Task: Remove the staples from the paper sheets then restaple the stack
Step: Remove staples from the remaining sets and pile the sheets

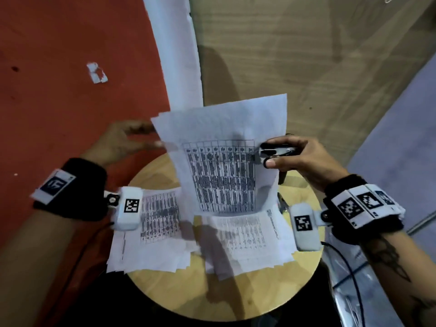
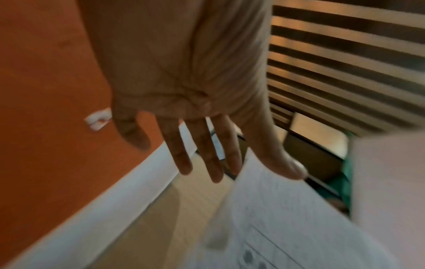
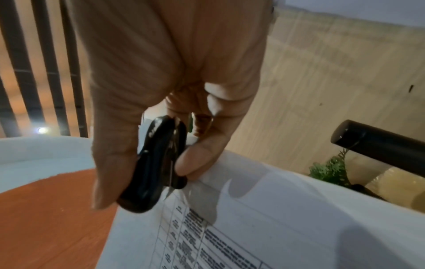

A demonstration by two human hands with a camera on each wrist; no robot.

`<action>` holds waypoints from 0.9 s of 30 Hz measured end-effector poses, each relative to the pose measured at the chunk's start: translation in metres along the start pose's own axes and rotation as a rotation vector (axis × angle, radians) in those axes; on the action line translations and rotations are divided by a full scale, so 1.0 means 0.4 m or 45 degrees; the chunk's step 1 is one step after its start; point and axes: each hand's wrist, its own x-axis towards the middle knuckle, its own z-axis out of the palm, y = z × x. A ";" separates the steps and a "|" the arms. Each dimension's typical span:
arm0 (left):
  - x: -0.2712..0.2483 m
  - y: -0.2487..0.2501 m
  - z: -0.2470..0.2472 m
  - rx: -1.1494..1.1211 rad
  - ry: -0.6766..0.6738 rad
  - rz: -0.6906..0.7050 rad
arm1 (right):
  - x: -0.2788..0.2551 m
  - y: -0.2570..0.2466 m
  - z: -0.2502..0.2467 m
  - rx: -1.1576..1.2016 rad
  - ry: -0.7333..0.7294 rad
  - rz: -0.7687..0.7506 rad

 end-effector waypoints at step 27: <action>-0.110 -0.739 -0.017 0.046 0.236 -1.012 | -0.039 0.758 0.097 -0.461 -0.164 0.689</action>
